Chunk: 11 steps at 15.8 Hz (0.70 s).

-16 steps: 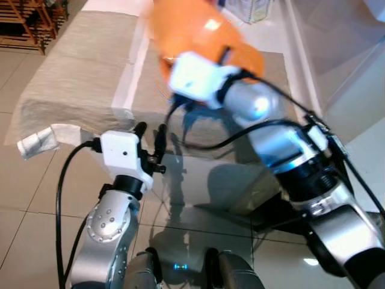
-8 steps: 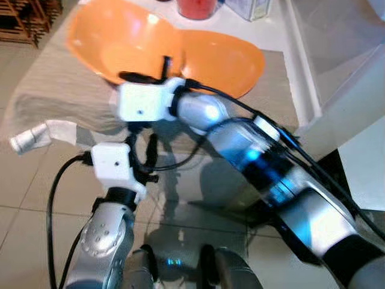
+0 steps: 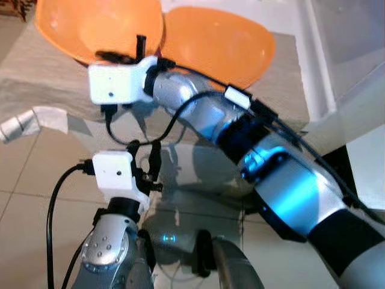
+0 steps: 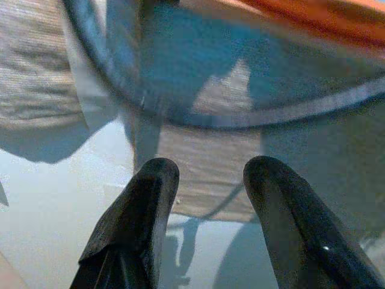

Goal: Setting the table

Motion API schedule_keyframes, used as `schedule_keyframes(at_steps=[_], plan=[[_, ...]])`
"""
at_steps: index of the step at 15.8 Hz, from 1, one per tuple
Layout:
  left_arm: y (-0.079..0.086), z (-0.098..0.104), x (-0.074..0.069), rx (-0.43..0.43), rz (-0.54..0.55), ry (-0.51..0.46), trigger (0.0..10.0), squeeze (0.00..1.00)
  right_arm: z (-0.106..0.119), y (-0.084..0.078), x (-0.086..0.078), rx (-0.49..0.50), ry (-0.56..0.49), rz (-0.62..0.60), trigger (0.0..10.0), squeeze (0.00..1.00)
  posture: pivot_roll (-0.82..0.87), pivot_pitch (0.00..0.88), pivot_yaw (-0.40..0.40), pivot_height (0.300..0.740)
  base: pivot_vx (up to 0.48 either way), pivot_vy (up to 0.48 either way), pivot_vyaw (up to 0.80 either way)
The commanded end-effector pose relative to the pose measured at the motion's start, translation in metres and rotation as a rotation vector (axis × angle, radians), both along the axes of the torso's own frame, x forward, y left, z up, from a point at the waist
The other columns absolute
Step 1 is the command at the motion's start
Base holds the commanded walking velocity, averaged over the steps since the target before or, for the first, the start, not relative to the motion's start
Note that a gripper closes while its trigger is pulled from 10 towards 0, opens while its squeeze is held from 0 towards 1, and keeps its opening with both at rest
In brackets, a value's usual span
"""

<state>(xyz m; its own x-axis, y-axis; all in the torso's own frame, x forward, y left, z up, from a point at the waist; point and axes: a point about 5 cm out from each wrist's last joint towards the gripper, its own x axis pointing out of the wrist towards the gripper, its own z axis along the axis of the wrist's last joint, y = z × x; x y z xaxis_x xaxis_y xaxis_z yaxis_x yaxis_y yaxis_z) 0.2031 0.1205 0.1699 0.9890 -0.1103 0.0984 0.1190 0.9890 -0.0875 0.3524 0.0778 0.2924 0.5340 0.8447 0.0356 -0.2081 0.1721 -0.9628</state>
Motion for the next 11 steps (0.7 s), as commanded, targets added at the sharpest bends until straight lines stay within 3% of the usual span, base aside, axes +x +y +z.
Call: schedule_keyframes(at_steps=[1, 3, 5, 8, 9, 11], plan=[[-0.003, 0.003, -0.004, -0.009, -0.003, 0.001, 10.0, 0.00, 0.002, -0.001, 0.002, -0.037, -0.026, -0.016, 10.0, 1.00, 0.01, 0.357, -0.098, 0.740, 0.000, 0.000, 0.00], [-0.003, 0.003, -0.003, -0.007, -0.004, 0.001, 10.0, 0.00, 0.009, -0.005, 0.006, -0.021, -0.043, -0.048, 10.0, 1.00, 0.00, 0.344, -0.091, 0.740, 0.000, 0.000, 0.00], [-0.003, 0.004, 0.000, -0.006, -0.011, -0.008, 10.0, 0.00, 0.027, -0.008, 0.006, 0.091, -0.070, -0.035, 10.0, 1.00, 0.00, 0.326, -0.086, 0.740, 0.000, 0.000, 0.00], [-0.004, 0.006, 0.006, -0.004, -0.022, -0.025, 10.0, 0.00, 0.055, -0.013, -0.009, 0.329, -0.035, 0.138, 10.0, 1.00, -0.01, 0.300, -0.077, 0.740, 0.000, 0.000, 0.00], [-0.005, 0.007, 0.008, -0.003, -0.028, -0.032, 10.0, 0.00, 0.060, -0.023, -0.015, 0.415, 0.008, 0.215, 10.0, 1.00, -0.01, 0.288, -0.074, 0.740, 0.000, 0.000, 0.00], [-0.004, 0.007, 0.011, -0.003, -0.033, -0.037, 10.0, 0.00, 0.055, -0.038, -0.022, 0.451, 0.059, 0.287, 10.0, 1.00, -0.03, 0.279, -0.069, 0.740, 0.000, 0.000, 0.00]])
